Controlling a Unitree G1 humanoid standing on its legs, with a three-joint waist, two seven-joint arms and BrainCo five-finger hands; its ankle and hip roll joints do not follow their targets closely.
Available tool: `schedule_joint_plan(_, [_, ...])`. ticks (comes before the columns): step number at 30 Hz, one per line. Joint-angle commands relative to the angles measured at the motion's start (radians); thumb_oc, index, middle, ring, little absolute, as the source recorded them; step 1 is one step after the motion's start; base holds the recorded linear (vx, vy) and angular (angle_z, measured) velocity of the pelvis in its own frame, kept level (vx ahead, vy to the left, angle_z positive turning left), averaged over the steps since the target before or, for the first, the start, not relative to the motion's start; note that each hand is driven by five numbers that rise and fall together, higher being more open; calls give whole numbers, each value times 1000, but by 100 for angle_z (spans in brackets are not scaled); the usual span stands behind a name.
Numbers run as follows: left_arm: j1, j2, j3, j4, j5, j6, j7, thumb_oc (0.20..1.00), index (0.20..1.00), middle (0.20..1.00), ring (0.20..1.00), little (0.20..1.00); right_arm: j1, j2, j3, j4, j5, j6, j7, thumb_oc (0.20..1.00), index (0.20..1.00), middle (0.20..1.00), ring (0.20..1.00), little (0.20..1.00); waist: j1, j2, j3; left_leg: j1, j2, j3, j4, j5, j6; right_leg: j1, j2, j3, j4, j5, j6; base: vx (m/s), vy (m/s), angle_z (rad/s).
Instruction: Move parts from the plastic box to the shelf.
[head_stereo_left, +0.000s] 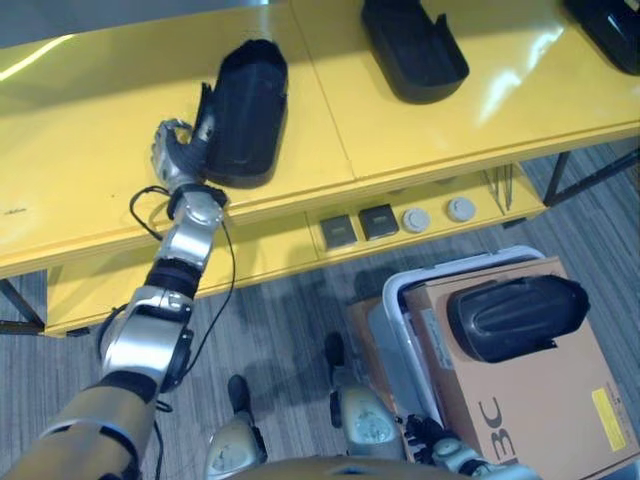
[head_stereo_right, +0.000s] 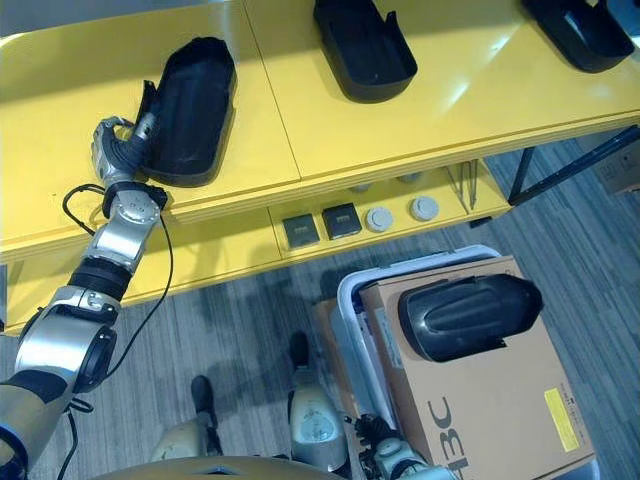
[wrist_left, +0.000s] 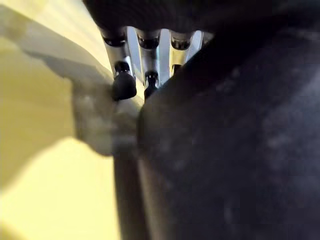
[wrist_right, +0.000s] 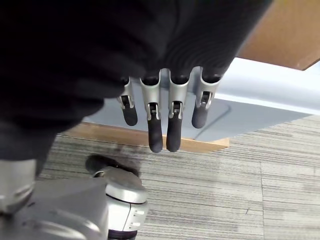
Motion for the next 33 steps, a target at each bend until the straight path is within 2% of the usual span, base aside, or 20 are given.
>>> schedule_joint_plan(1, [-60,12,44,95,-24,0,35,1000,1000,1000,1000,1000,-18,45,70,48,-38,-15,4,1000,1000,1000,1000,1000,21,42,29,69,1,-6,0,-100,38,32,-9,-11,-4,-103,-39,0,0,0])
schedule_joint_plan(8, [-40,12,49,86,-18,0,37,1000,1000,1000,1000,1000,-10,45,67,63,-40,-14,4,1000,1000,1000,1000,1000,26,43,22,73,2,-7,0,-101,37,36,-8,-12,-4,-106,-40,0,0,0])
schedule_joint_plan(14, [56,1,79,-145,43,-6,8,1000,1000,1000,1000,1000,-8,50,51,63,-15,-6,7,1000,1000,1000,1000,1000,39,51,-13,77,8,-8,0,-97,35,43,-7,-16,-4,-108,-41,6,-1,0])
schedule_joint_plan(15, [100,-16,74,-195,60,-9,-13,1000,1000,1000,1000,1000,-1,54,43,71,-6,-6,11,1000,1000,1000,1000,1000,45,56,-41,81,10,-9,0,-94,35,49,-7,-17,-4,-109,-41,26,1,5])
schedule_joint_plan(18, [161,-57,64,-277,65,-16,-54,1000,1000,1000,1000,1000,0,50,34,88,0,-5,10,1000,1000,1000,1000,1000,51,65,-75,85,11,-9,0,-88,35,59,-7,-21,-4,-107,-42,24,13,4])
schedule_joint_plan(20, [249,-115,41,-350,31,-47,-135,1000,1000,1000,1000,1000,5,52,19,108,8,0,14,1000,1000,1000,1000,1000,55,72,-123,90,9,-12,0,-75,36,73,-10,-28,-4,-100,-45,21,9,3])
schedule_joint_plan(25, [365,-144,-27,-410,-15,-71,-278,1000,1000,1000,1000,1000,26,59,2,110,12,0,31,1000,1000,1000,1000,1000,63,77,-179,102,8,-13,0,-75,35,93,-13,-33,-4,-99,-44,16,13,5])
schedule_joint_plan(27, [378,-148,-32,-421,-24,-73,-297,1000,1000,1000,1000,1000,30,61,0,112,11,0,33,1000,1000,1000,1000,1000,65,77,-187,103,7,-13,0,-75,35,94,-14,-34,-4,-98,-43,0,0,0])
schedule_joint_plan(30, [458,-196,-64,-461,-138,-82,-414,1000,1000,1000,1000,1000,56,57,-12,142,0,5,46,1000,1000,1000,1000,1000,63,89,-225,112,9,-8,0,-82,37,108,-13,-30,-4,-97,-37,20,24,1])
schedule_joint_plan(33, [469,-211,-71,-476,-184,-79,-445,1000,1000,1000,1000,1000,64,53,-17,150,-4,5,54,1000,1000,1000,1000,1000,61,91,-242,109,6,-7,0,-82,38,106,-13,-28,-4,-94,-38,0,0,0])
